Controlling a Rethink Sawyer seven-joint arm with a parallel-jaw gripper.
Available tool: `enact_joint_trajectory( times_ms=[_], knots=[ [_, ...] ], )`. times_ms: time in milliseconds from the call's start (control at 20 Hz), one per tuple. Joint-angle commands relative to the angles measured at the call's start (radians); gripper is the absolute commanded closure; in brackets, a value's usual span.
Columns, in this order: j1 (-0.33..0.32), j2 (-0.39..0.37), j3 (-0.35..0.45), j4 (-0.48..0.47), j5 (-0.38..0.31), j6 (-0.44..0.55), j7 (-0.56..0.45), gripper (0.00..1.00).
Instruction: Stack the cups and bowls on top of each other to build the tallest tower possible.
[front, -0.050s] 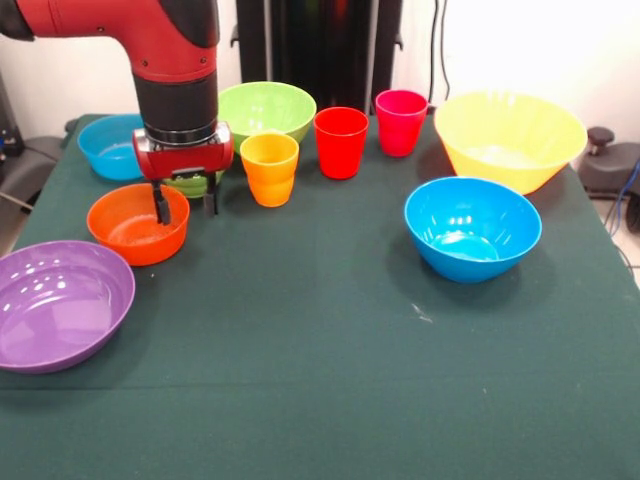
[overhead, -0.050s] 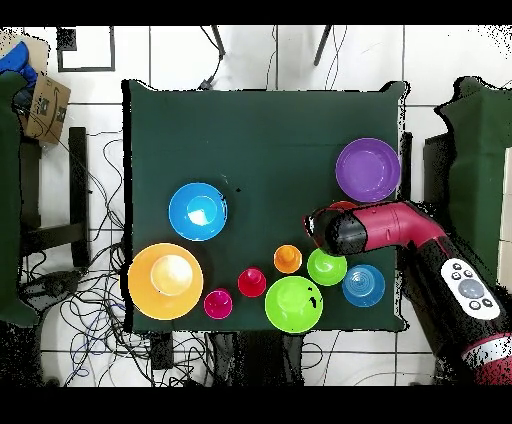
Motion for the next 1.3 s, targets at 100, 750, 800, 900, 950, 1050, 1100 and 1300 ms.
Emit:
enact_joint_trajectory(
  times_ms=[100,750,800,900,950,1050,1100,1300],
  knots=[
    [0.045,0.000,-0.048,-0.061,-0.090,-0.050,-0.067,0.00],
    [0.007,0.005,-0.003,-0.043,-0.040,-0.010,-0.123,1.00],
    [0.005,0.002,0.001,-0.039,-0.034,-0.006,-0.126,1.00],
    [-0.006,-0.007,0.018,-0.025,-0.008,-0.002,-0.130,1.00],
    [-0.010,-0.013,0.025,-0.016,0.003,-0.004,-0.127,1.00],
    [-0.012,-0.025,0.037,-0.002,0.023,0.000,-0.126,1.00],
    [-0.008,-0.024,0.037,0.000,0.023,-0.004,-0.120,1.00],
    [-0.011,-0.021,0.034,0.003,0.024,-0.018,-0.113,1.00]
  ],
)
